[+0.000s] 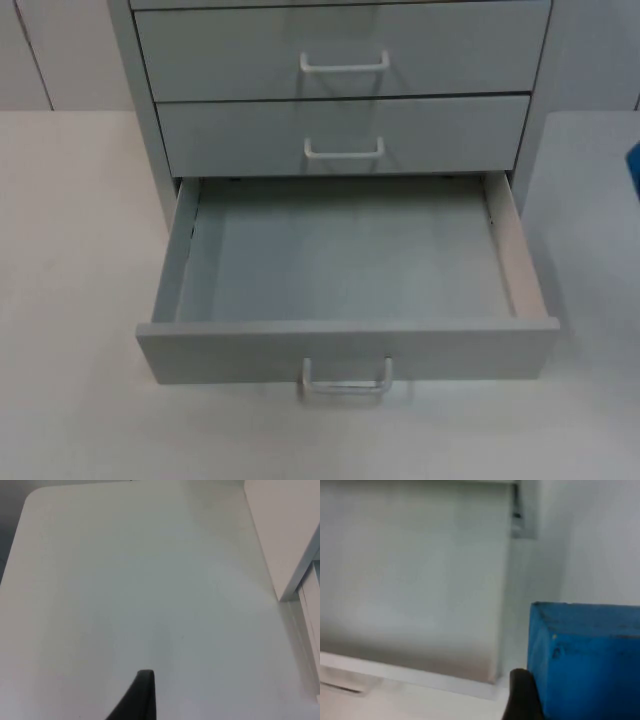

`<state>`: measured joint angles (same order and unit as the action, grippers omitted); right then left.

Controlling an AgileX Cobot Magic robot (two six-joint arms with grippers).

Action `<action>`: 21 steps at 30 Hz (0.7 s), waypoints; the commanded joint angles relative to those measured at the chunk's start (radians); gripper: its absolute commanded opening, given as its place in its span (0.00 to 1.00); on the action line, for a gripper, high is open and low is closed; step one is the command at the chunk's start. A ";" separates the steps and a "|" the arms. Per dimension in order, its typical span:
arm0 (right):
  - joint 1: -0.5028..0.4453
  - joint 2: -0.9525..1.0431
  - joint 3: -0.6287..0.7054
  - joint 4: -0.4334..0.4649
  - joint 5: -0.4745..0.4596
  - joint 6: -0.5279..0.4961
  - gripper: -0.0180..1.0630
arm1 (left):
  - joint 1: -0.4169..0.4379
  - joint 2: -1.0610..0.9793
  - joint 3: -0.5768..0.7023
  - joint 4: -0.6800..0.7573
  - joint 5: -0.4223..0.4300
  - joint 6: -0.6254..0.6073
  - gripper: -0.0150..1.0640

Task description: Open the drawer with the left hand, place the block into the drawer with the right hand, then close the drawer with the left hand.

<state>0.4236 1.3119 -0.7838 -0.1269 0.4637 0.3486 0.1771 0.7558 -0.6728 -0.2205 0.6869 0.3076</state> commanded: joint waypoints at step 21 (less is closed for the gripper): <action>0.324 0.521 -0.433 -0.247 0.070 0.401 0.02 | 0.004 -0.005 0.002 -0.015 -0.020 0.002 0.99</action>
<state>0.7341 1.8126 -1.1947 -0.3164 0.5272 0.6825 0.1771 0.7558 -0.6728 -0.2205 0.6750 0.3076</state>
